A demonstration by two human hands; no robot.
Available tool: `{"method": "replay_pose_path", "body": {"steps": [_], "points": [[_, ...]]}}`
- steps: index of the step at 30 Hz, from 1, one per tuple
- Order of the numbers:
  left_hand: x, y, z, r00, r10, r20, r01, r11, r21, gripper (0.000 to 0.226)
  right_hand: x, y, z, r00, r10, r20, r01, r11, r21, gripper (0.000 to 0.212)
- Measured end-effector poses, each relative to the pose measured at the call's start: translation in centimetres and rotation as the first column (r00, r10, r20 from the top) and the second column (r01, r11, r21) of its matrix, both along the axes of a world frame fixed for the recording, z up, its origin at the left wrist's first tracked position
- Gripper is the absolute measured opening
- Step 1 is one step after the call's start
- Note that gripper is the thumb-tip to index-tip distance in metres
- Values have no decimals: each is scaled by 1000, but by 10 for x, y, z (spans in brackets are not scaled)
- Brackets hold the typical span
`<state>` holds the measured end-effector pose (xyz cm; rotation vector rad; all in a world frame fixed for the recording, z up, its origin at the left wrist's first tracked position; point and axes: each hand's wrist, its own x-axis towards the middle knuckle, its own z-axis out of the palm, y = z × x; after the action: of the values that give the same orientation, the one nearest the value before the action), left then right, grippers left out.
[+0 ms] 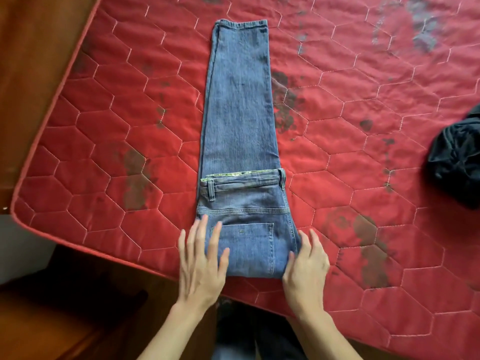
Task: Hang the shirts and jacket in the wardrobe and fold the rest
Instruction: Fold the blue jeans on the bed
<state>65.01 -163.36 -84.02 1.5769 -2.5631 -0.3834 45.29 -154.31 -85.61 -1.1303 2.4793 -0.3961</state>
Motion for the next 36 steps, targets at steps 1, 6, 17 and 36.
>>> {"method": "replay_pose_path", "body": {"steps": [1, 6, 17, 36], "points": [[-3, 6, -2, 993, -113, 16, 113, 993, 20, 55, 4, -7, 5, 996, 86, -20, -87, 996, -31, 57], [-6, 10, -26, 931, -332, 150, 305, 936, 176, 60, 24, -20, 0, 845, 530, 79, -532, 846, 17, 57], [30, -4, 0, 951, 196, 241, -274, 892, 358, 68, -10, 25, 13, 973, 50, 226, -133, 920, 368, 73], [39, -96, 73, 812, 545, -210, -193, 590, 784, 30, -53, -56, 96, 592, -263, 762, 207, 963, 171, 56]]}}
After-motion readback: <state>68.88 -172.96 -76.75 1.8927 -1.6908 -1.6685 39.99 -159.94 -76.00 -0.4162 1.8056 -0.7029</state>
